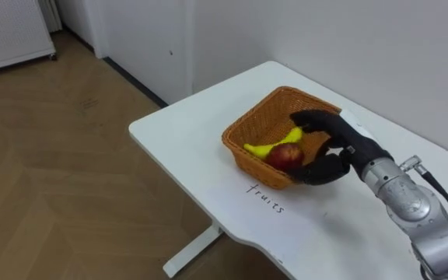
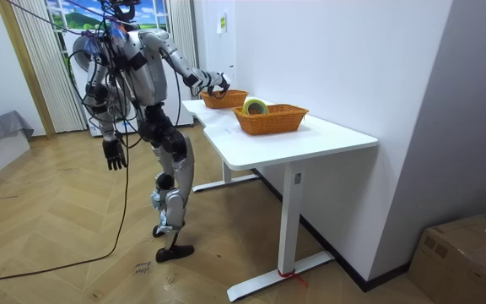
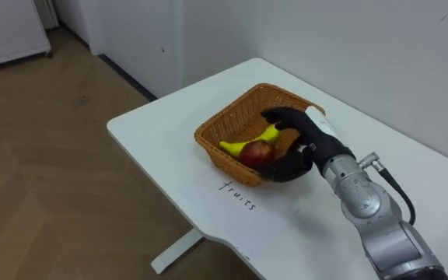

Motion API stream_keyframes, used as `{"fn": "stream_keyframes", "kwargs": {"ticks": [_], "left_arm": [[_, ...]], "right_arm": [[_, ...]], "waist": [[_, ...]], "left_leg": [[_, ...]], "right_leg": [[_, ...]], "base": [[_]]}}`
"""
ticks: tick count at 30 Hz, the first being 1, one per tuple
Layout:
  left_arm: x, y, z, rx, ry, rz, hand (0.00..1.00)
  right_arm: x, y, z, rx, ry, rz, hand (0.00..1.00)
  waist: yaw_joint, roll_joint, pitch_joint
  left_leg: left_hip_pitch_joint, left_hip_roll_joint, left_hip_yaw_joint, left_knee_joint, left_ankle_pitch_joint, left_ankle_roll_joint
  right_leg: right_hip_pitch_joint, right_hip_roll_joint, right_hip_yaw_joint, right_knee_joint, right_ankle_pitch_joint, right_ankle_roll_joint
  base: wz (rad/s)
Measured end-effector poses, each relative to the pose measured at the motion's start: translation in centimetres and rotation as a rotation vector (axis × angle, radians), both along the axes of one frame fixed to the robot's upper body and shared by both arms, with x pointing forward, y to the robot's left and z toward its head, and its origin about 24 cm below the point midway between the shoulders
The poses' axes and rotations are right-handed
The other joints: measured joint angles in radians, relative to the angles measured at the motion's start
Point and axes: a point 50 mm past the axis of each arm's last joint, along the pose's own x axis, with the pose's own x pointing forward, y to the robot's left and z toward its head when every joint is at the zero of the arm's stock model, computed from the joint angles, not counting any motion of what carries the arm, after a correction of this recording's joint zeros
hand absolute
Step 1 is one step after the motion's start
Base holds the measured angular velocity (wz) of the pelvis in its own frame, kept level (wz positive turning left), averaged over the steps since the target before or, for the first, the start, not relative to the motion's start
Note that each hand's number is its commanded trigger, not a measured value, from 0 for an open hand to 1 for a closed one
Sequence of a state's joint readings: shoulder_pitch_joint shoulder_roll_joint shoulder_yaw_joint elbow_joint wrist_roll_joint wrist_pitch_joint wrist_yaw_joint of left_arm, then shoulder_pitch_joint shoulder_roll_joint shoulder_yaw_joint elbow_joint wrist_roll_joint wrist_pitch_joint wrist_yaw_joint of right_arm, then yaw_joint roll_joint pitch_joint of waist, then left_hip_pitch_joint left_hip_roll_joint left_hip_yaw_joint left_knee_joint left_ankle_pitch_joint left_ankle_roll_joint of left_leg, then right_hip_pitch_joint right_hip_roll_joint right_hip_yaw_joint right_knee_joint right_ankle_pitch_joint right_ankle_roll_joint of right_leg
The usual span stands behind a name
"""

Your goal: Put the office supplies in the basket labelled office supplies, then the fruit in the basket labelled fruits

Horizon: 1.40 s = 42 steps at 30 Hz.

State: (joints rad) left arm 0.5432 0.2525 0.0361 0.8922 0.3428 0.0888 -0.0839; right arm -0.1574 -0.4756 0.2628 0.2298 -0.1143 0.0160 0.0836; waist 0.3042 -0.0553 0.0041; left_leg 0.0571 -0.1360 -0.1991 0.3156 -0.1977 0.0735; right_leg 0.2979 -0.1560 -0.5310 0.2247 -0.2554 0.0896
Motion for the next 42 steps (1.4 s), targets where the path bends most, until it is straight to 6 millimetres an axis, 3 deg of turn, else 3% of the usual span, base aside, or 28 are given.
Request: {"fn": "stream_keyframes", "kwargs": {"ticks": [31, 36, 42], "left_arm": [[0.9, 0.2, 0.2, 0.048, -0.052, -0.017, 0.00], [2.1, 0.1, 0.2, 0.026, -0.085, -0.026, 0.00], [2.7, 0.1, 0.3, 0.014, -0.109, -0.025, 0.00]], "right_arm": [[0.0, 0.0, 0.2, 0.028, -0.011, -0.016, 0.00], [0.4, -0.5, 1.0, 0.034, -0.045, -0.039, 0.00], [1.4, -1.1, 3.8, 0.084, -0.164, -0.079, 0.00]], "waist": [[-0.002, -0.002, -0.0016], [-0.004, -0.008, -0.0076], [-0.062, -0.017, -0.0078]], "left_leg": [[-0.011, -0.003, 0.006, 0.022, -0.003, 0.003], [-0.020, 0.003, 0.027, 0.011, -0.001, 0.002], [-0.008, 0.005, 0.033, -0.006, -0.001, 0.003]], "right_leg": [[-0.005, -0.001, 0.010, -0.006, -0.007, 0.005], [-0.037, -0.002, 0.038, 0.009, -0.012, 0.002], [-0.036, -0.001, 0.067, 0.013, -0.010, 0.001]], "base": [[0.00], [-0.13], [-0.06]]}}
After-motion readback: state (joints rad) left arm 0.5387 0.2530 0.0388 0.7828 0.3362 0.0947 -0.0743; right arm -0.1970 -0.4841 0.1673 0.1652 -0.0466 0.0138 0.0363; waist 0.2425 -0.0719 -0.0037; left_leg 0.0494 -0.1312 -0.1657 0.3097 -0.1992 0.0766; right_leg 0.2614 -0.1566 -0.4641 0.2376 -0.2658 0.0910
